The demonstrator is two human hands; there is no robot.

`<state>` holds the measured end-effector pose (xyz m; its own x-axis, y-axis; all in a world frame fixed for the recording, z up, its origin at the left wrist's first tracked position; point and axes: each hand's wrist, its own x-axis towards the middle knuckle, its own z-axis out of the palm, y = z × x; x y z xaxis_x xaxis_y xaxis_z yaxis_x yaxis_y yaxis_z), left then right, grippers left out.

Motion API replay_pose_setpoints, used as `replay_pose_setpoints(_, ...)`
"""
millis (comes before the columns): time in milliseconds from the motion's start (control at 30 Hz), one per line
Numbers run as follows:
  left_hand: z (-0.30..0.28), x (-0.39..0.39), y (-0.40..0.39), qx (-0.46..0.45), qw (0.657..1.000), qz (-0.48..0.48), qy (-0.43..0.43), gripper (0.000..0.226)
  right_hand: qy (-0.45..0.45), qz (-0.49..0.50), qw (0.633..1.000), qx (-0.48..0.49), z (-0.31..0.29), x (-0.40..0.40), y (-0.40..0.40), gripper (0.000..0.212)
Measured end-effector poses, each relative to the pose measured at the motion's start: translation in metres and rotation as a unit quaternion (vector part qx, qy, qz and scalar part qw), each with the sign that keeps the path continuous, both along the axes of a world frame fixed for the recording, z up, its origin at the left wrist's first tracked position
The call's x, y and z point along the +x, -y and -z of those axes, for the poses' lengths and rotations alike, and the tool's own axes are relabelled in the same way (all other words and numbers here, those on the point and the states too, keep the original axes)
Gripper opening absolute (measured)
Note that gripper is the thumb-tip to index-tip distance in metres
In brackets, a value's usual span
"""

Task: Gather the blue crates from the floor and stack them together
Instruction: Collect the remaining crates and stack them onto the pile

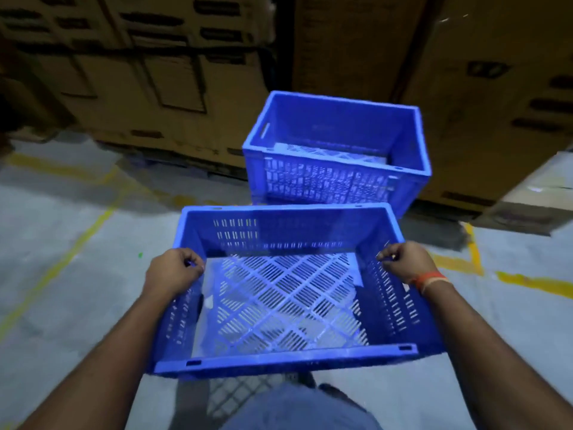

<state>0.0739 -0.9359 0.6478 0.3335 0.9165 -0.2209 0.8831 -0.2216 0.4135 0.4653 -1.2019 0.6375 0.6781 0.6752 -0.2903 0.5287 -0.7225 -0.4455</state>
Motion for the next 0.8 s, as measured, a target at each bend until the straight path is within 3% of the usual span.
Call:
replay_pose_setpoints(367,-0.048,-0.008,-0.039,0.002,0.992,0.127,0.003,0.012,0.043,0.084,0.995,-0.026,-0.039,-0.072,0.051,0.014)
replay_pose_setpoints(633,-0.161,0.039,-0.109,-0.058,0.977,0.192,0.072,0.012,0.095,0.045,0.994,-0.039,-0.166,-0.037,0.008,0.005)
replay_pose_setpoints(800,-0.227,0.089,-0.14,-0.015,0.973,0.219,0.065,0.025,0.112,0.033,0.993,-0.027,-0.245,0.004,-0.021,0.01)
